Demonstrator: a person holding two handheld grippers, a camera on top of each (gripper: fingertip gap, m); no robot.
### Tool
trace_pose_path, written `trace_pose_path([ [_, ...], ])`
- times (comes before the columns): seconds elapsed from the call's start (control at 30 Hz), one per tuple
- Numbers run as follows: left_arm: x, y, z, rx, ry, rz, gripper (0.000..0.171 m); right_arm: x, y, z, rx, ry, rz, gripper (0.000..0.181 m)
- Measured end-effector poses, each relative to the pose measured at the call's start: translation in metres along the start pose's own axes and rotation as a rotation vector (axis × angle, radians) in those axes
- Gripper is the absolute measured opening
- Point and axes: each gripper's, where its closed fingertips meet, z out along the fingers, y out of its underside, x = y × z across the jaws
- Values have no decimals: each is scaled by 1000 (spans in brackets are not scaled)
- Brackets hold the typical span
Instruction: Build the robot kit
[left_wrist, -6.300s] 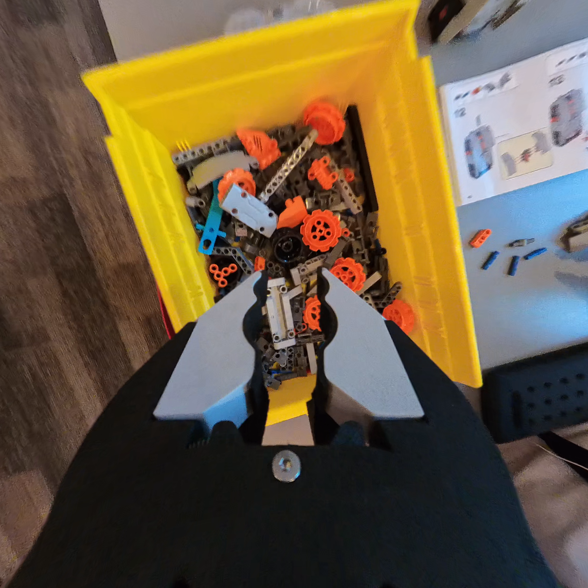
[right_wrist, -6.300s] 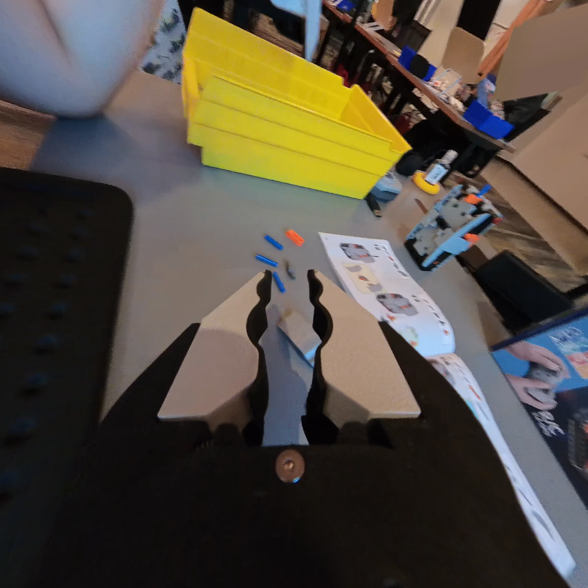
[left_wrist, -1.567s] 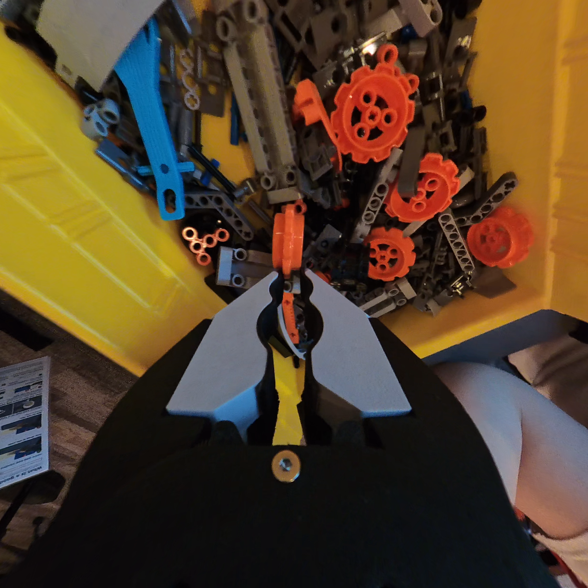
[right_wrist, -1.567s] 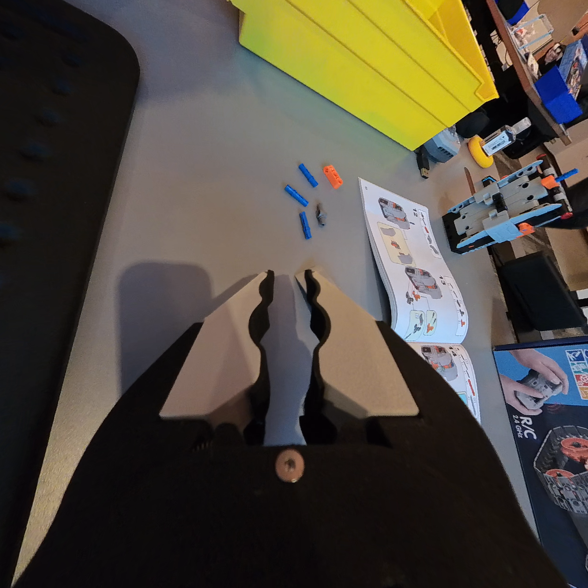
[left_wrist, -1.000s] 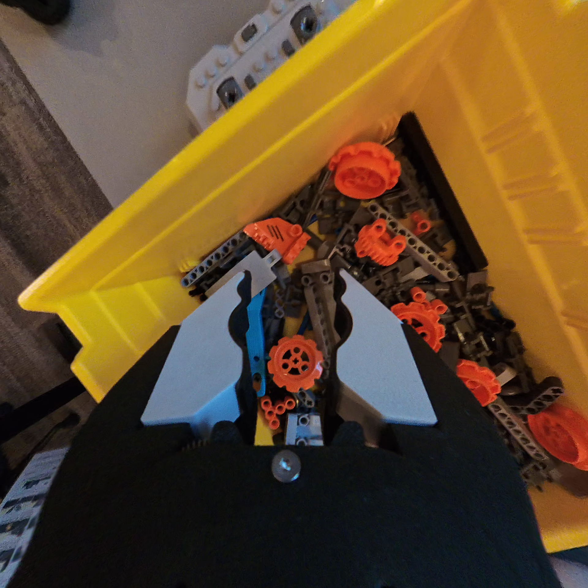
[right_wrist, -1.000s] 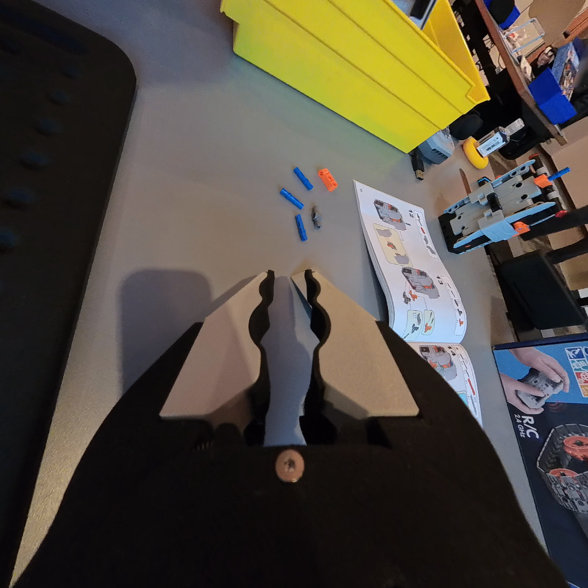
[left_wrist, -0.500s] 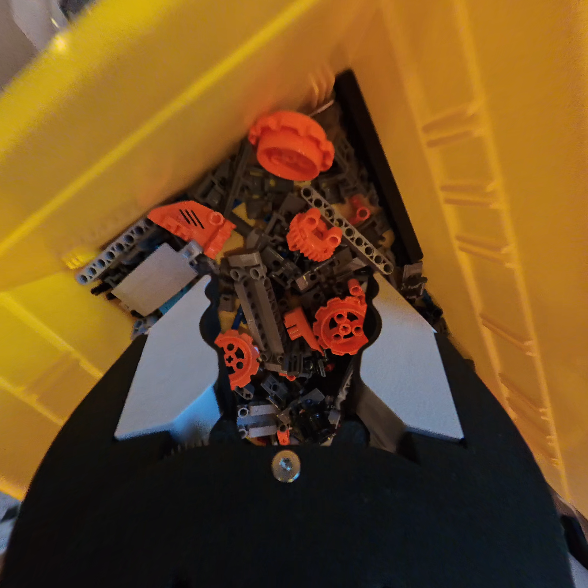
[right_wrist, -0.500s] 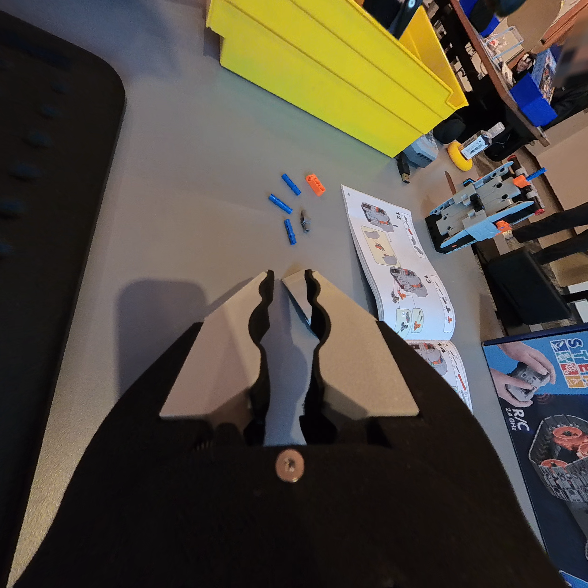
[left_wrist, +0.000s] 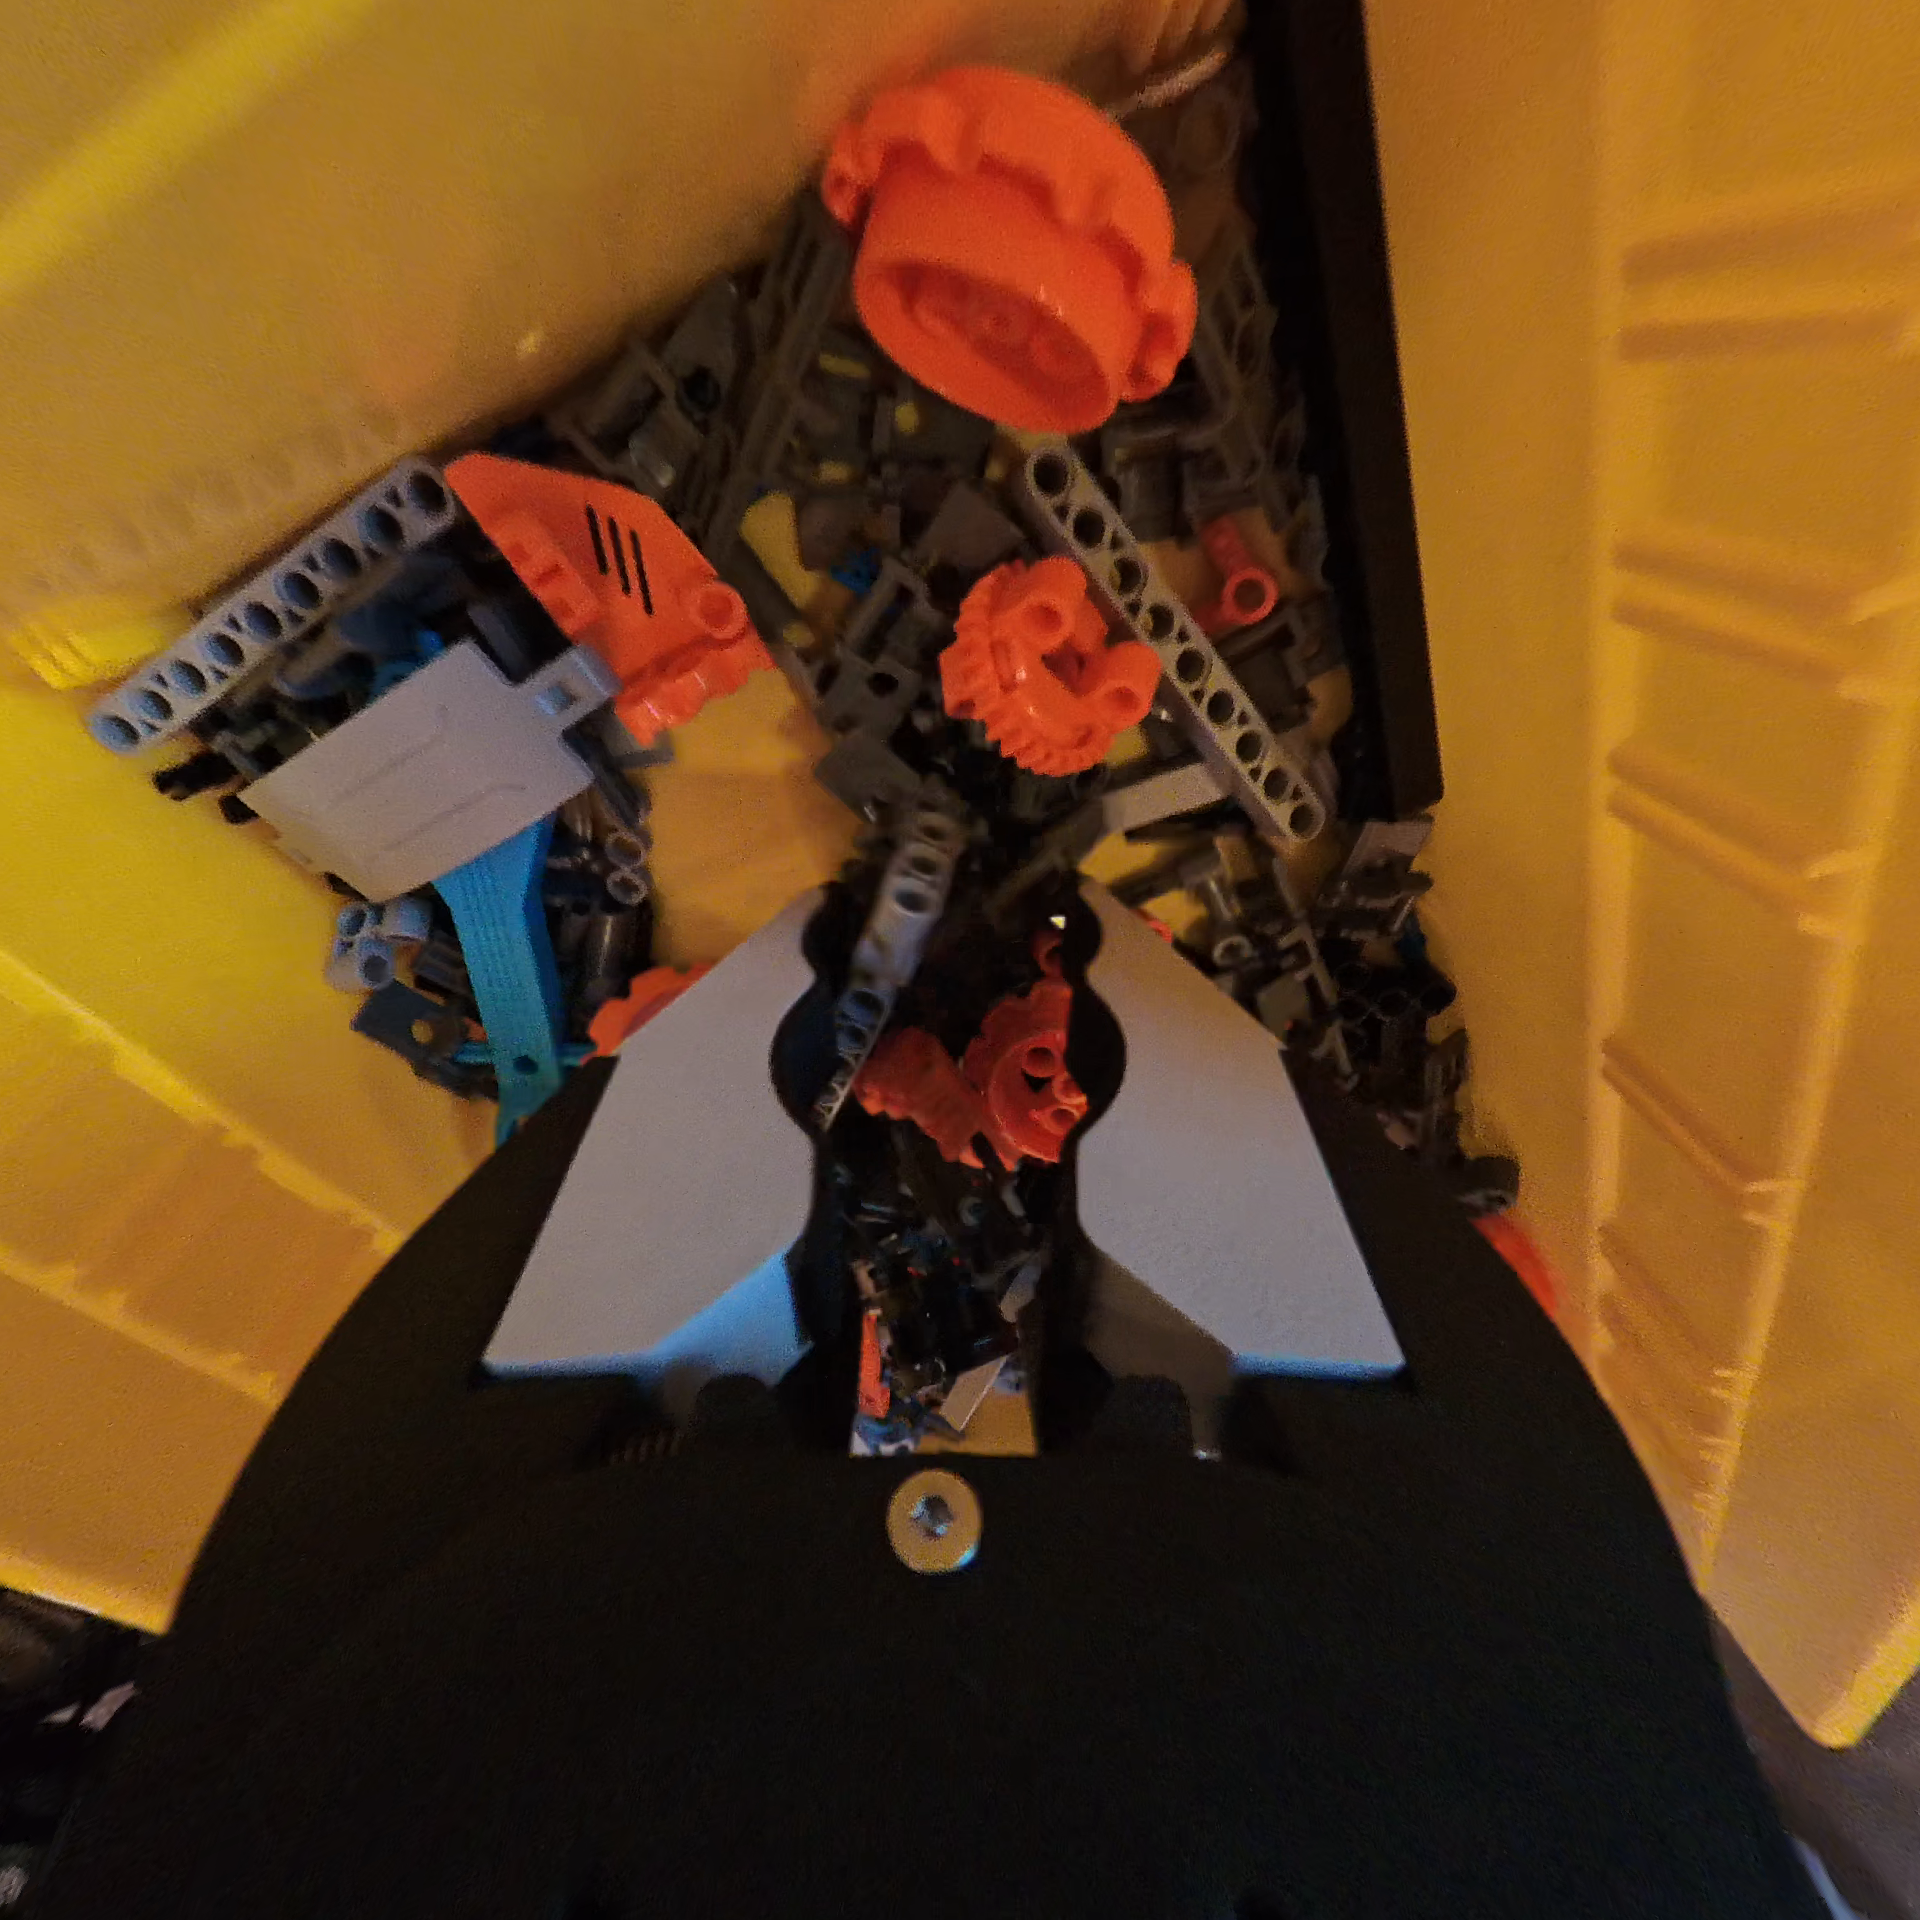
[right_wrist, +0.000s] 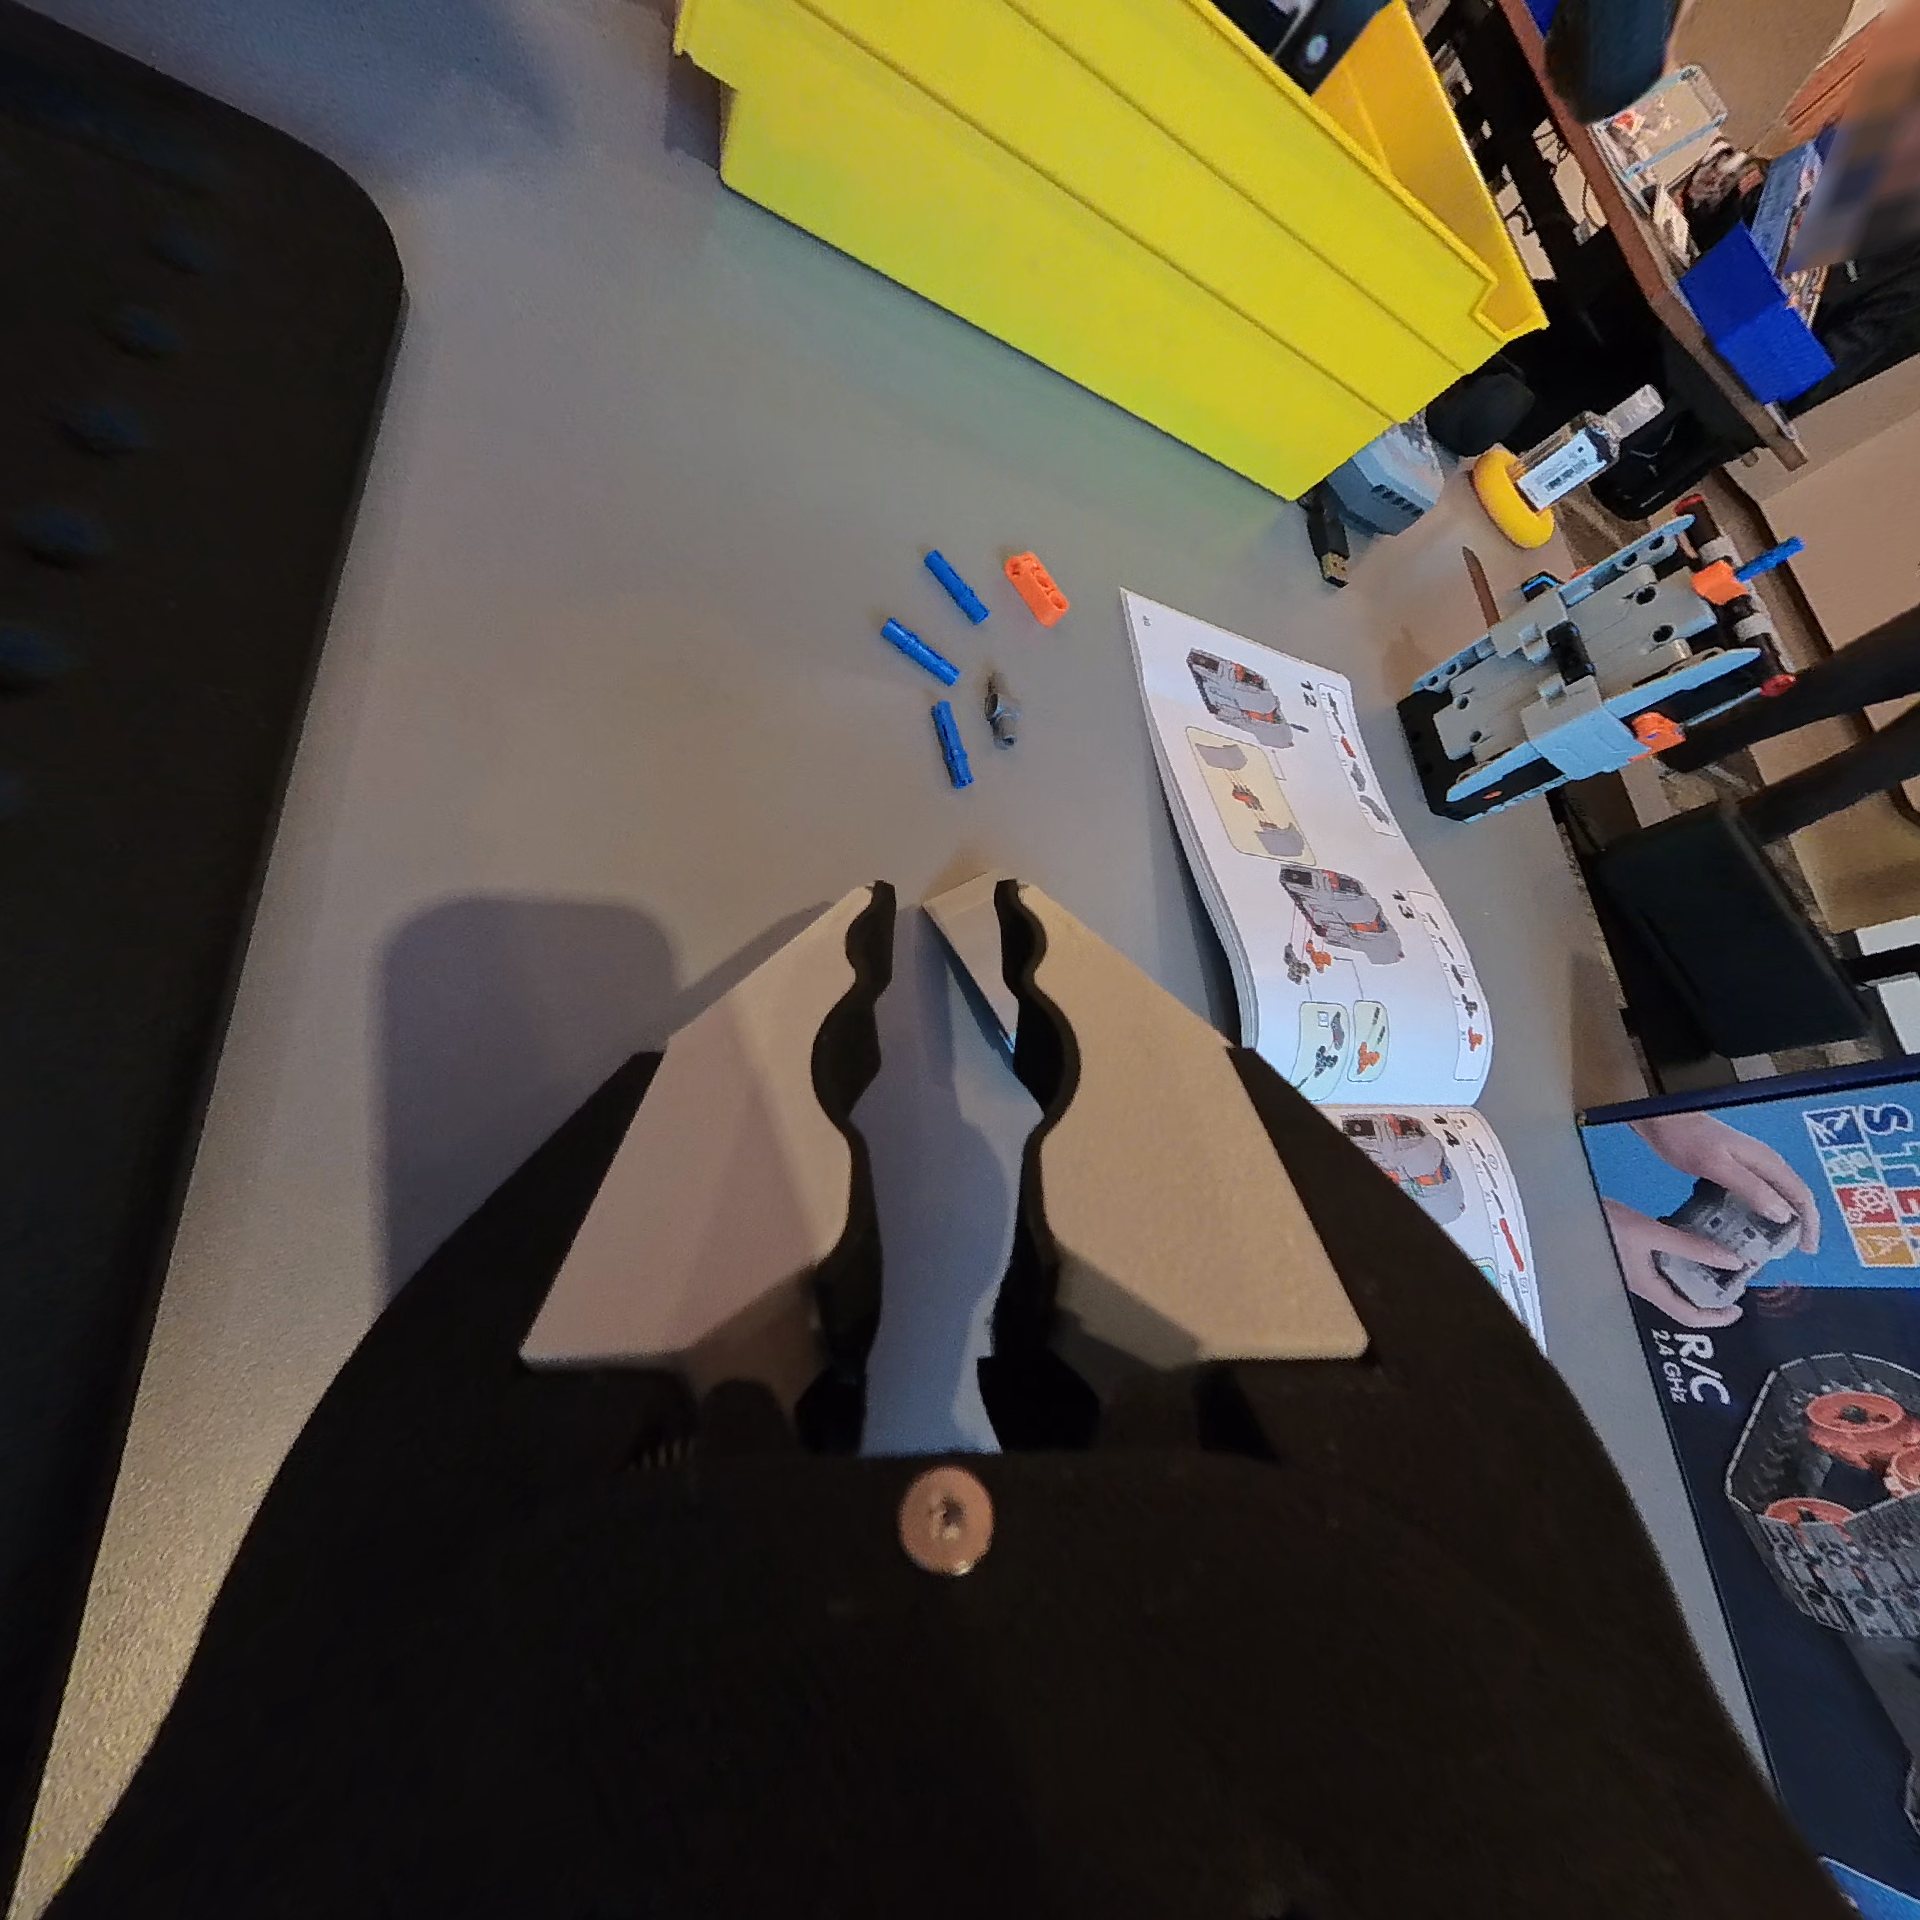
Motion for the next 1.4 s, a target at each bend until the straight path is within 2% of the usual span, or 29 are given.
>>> trace_pose_path([
  [0.03, 0, 3, 0, -10, 2, 7, 33, 0, 0, 0, -1, 0, -1, 19],
  [0.23, -10, 16, -3, -28, -7, 11, 19, -1, 1, 1, -7, -4, -5, 19],
  [0.4, -15, 35, -14, -16, 44, -38, 17, -2, 2, 1, -11, -7, -9, 19],
  [0.57, -14, 68, -23, -51, 111, -81, 16, -2, 3, 2, -17, -8, -14, 19],
  [0.83, -21, 104, -31, -91, 92, -152, 16, -3, 3, 3, -20, -10, -15, 19],
  [0.93, -23, 93, -35, -34, 82, -139, 20, -3, 5, 4, -25, -12, -13, 19],
  [0.97, -23, 88, -37, -11, 77, -140, 28, -2, 5, 4, -25, -12, -11, 19],
  [1.03, -27, 75, -42, 39, 54, -145, 35, -2, 6, 4, -25, -11, -7, 19],
  [1.1, -28, 52, -49, 135, 51, -129, 51, -2, 6, 4, -26, -11, -5, 19],
  [1.23, -12, 10, -55, 273, 135, -57, 55, -2, 7, 5, -28, -11, -7, 19],
  [1.3, -4, 4, -49, 255, 160, -38, 56, -1, 6, 4, -29, -9, -8, 19],
  [1.4, 9, 21, -32, 110, 176, 20, 55, 0, 6, 3, -28, -4, -8, 19],
])
